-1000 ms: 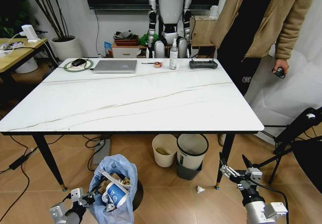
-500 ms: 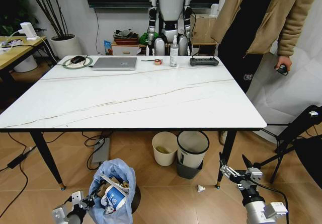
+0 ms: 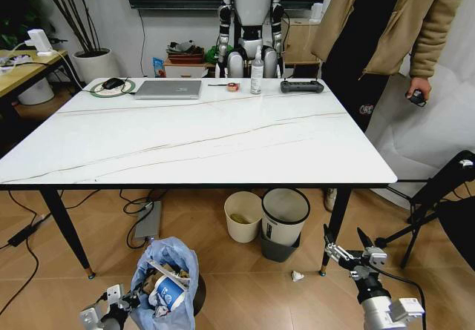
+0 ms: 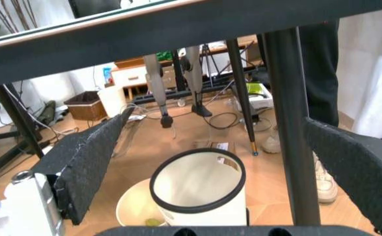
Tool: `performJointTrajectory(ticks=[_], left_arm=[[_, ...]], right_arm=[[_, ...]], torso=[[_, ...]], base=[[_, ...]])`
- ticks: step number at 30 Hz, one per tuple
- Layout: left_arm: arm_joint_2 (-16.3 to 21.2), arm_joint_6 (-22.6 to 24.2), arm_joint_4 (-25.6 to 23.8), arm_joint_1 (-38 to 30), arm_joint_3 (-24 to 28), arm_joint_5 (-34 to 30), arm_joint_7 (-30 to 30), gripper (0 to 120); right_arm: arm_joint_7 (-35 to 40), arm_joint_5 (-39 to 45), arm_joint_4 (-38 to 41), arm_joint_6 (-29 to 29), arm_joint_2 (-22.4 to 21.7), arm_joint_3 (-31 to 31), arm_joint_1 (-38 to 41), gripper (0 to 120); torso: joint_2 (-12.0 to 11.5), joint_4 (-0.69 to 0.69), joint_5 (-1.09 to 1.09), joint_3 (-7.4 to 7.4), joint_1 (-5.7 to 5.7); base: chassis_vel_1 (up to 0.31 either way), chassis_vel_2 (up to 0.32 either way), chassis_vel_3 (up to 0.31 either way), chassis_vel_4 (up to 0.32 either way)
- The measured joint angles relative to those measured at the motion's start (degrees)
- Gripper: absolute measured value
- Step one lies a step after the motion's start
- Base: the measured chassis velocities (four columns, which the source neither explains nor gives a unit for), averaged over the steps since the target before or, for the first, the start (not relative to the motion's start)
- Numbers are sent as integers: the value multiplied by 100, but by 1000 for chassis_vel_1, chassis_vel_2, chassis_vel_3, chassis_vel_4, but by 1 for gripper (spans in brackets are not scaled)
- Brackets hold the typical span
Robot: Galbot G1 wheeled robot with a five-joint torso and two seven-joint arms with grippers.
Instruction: Pick up the trash bin and place the trash from the table into it.
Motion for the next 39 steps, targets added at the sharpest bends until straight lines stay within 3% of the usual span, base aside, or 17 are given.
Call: performJointTrajectory(ticks=[18,39], left_arm=[[160,-18,-511,268,-166,-23,5,0],[146,4,-412,172,-149,-11,5,0]], right_arm=[[0,0,0,0,0,0,0,100],[0,0,0,0,0,0,0,100]], torso=[[-469,0,1,-271,-199],[-1004,0,1,-589,-417]], base=[[0,0,0,0],[0,0,0,0]])
